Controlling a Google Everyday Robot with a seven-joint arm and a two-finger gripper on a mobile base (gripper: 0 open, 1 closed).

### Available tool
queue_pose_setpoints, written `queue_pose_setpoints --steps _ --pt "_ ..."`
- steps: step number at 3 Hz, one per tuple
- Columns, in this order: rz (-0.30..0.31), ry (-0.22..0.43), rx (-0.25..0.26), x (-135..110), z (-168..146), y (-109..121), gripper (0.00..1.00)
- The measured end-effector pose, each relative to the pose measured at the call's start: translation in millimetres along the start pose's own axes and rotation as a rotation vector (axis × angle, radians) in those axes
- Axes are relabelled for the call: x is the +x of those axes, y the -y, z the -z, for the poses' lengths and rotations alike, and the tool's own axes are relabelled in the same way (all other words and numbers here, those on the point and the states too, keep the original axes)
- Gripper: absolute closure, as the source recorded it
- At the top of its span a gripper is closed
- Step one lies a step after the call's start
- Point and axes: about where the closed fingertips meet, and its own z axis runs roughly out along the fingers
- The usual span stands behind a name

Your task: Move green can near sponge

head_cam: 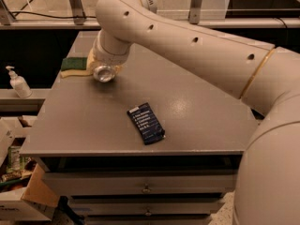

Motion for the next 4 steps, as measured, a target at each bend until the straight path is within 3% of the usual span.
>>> queue_pose_setpoints --steps 1,2,4 --pt "0.028 0.004 -0.021 -5.9 -9.8 4.9 1.00" --pt "0.041 0.004 -0.040 -8.8 -15.4 5.4 0.82" --pt "0.050 0.000 -0.053 -9.0 -17.3 5.9 0.36"
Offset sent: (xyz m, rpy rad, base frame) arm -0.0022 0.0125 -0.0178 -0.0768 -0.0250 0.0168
